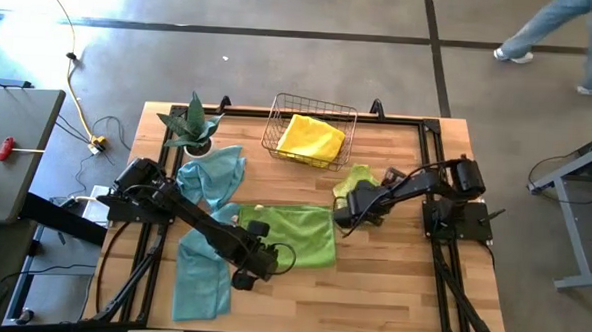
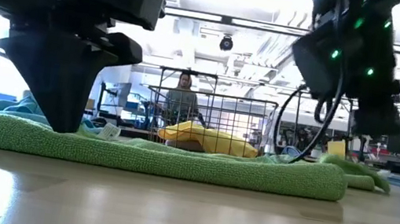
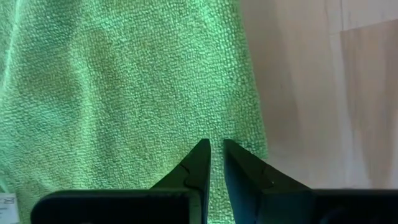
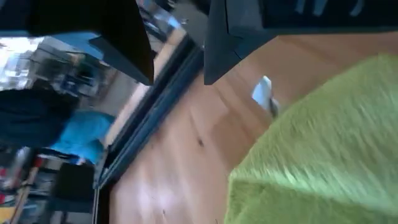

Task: Fold microfiber towels
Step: Fold the green microfiber towel

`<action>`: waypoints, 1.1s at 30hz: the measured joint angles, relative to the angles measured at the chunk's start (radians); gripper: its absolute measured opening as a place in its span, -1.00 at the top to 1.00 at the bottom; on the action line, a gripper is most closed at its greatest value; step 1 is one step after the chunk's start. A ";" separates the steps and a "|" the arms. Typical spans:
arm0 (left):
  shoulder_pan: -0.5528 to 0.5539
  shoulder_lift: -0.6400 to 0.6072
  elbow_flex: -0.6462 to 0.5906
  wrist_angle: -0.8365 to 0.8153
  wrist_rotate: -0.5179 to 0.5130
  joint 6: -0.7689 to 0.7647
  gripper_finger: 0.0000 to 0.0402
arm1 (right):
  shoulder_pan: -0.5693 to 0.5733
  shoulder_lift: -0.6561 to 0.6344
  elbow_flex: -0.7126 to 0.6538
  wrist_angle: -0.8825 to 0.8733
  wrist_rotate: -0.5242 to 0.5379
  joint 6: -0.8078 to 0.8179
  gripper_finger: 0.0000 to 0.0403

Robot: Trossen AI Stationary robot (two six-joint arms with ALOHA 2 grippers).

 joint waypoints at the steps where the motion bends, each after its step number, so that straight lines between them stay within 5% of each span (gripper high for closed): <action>1: 0.000 0.000 0.000 0.000 0.000 0.008 0.83 | 0.011 -0.016 0.000 0.015 -0.007 0.017 0.34; 12: 0.015 0.000 0.000 0.018 -0.003 0.026 0.83 | 0.068 -0.125 0.001 0.708 0.022 -0.259 0.34; 20: 0.007 0.000 0.000 0.020 -0.002 0.024 0.83 | -0.006 -0.085 -0.026 0.712 -0.024 -0.290 0.34; 26: -0.008 0.000 0.000 0.018 -0.002 0.024 0.83 | -0.038 -0.099 -0.235 0.970 -0.180 -0.276 0.34; 33: -0.008 0.000 0.000 0.018 -0.002 0.035 0.83 | -0.011 -0.144 -0.339 1.012 -0.155 -0.171 0.34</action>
